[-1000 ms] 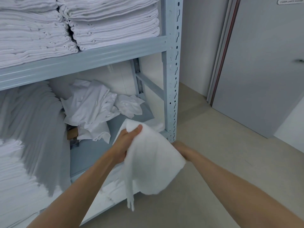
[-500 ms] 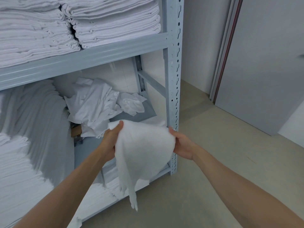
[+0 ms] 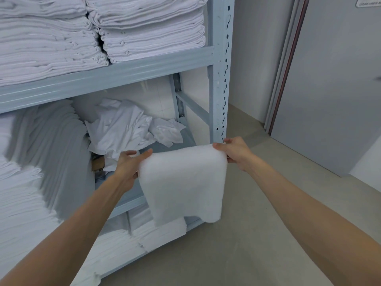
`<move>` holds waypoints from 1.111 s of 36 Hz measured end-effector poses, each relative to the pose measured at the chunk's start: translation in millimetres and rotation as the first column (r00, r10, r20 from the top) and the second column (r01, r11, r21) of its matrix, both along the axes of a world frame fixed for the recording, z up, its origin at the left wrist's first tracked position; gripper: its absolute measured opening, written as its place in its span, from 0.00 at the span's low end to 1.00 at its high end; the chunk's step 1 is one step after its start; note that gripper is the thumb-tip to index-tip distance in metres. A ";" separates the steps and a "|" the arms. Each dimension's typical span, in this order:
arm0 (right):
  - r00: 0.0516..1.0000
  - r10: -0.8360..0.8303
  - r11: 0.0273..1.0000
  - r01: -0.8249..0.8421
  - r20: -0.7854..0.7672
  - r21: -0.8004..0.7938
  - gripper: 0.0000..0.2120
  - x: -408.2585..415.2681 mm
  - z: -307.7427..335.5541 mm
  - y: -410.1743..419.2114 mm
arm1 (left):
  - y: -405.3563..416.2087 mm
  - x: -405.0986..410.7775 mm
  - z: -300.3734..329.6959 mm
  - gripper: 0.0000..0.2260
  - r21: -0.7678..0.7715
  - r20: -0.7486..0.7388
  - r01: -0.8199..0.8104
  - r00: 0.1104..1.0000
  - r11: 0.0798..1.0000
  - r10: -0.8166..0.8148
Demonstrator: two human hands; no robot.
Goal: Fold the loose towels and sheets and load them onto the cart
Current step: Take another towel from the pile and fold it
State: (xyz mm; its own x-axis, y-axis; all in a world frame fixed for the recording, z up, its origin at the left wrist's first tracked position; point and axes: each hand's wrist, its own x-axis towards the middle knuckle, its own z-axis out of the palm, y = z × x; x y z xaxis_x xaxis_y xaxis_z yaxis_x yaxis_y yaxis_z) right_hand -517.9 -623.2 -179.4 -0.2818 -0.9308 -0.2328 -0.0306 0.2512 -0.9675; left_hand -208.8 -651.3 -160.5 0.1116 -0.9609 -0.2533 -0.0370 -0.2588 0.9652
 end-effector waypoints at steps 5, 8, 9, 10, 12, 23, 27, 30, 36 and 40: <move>0.963 0.248 0.966 -0.253 -0.101 -0.048 0.34 -7.6 9.4 6.0 | 8.4 -7.5 1.1 0.23 -0.137 0.224 0.315 0.933 0.939 -0.281; 0.858 0.338 0.929 -0.370 -0.388 -0.008 0.40 -4.9 10.2 11.0 | 9.8 -15.3 -4.7 0.28 -0.168 0.534 0.432 0.796 0.886 -0.287; 0.791 0.353 0.919 -0.393 -0.499 0.026 0.41 -2.7 8.9 11.5 | 10.5 -18.4 -6.5 0.28 -0.175 0.620 0.450 0.742 0.876 -0.257; 0.713 0.360 0.912 -0.405 -0.602 0.066 0.42 -0.4 7.2 11.3 | 11.4 -21.0 -8.3 0.28 -0.189 0.687 0.455 0.694 0.870 -0.213; 0.586 0.348 0.911 -0.397 -0.732 0.115 0.39 2.3 3.0 11.7 | 12.3 -24.1 -12.0 0.24 -0.223 0.759 0.445 0.637 0.868 -0.132; 0.759 0.349 0.922 -0.384 -0.549 0.055 0.06 -21.3 7.5 28.5 | 8.3 -14.3 -0.2 0.12 -0.190 0.636 0.405 0.745 0.894 -0.202; 0.956 0.208 0.974 -0.184 0.206 -0.130 0.23 -18.6 7.2 38.5 | 6.1 -16.3 12.2 0.20 -0.122 0.194 0.280 0.948 0.952 -0.254; 0.829 0.219 0.975 -0.211 0.515 -0.075 0.36 -7.5 -7.9 40.8 | 5.5 -23.7 16.7 0.22 -0.084 -0.022 0.239 0.970 0.967 -0.241; 0.751 0.218 0.948 -0.314 0.623 0.047 0.35 -1.1 -46.2 49.0 | 1.0 -19.2 17.8 0.23 0.135 -0.149 0.223 0.968 0.965 -0.203; 0.768 0.253 0.919 -0.380 0.589 0.100 0.30 3.9 -53.4 48.8 | -2.8 -4.2 5.0 0.25 0.221 -0.379 0.333 0.895 0.917 -0.234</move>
State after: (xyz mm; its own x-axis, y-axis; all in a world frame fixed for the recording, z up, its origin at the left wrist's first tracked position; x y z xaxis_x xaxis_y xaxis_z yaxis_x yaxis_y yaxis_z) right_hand -514.0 -574.4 -232.8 0.2576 -0.8571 -0.4460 0.3803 0.5143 -0.7686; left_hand -213.0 -654.1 -155.5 -0.2948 -0.8250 -0.4821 0.1667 -0.5412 0.8242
